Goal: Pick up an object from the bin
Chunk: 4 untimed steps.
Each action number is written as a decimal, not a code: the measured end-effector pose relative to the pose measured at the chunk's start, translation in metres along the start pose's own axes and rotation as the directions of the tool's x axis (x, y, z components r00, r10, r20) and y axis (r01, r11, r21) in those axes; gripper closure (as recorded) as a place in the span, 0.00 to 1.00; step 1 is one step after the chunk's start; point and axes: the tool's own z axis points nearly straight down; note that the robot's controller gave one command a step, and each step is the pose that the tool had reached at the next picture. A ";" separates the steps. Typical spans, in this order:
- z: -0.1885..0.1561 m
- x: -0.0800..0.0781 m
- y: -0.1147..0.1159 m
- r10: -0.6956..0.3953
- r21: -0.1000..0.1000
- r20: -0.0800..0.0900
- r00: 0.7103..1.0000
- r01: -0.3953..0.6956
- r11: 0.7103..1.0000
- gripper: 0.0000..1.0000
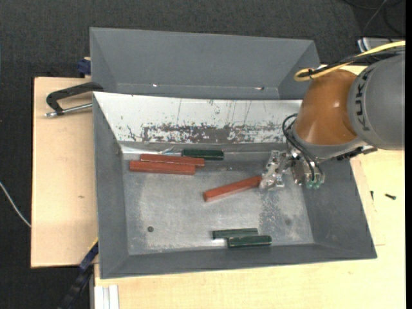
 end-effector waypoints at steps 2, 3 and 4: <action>0.003 -0.001 0.001 0.001 0.000 0.012 1.000 -0.001 1.000 0.00; -0.001 -0.020 0.075 0.022 -0.001 -0.003 1.000 -0.022 1.000 1.00; 0.000 -0.023 0.075 0.025 -0.002 0.019 1.000 -0.025 1.000 0.00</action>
Offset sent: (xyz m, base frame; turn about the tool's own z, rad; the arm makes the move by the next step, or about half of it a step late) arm 0.0000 0.0000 0.0000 0.0000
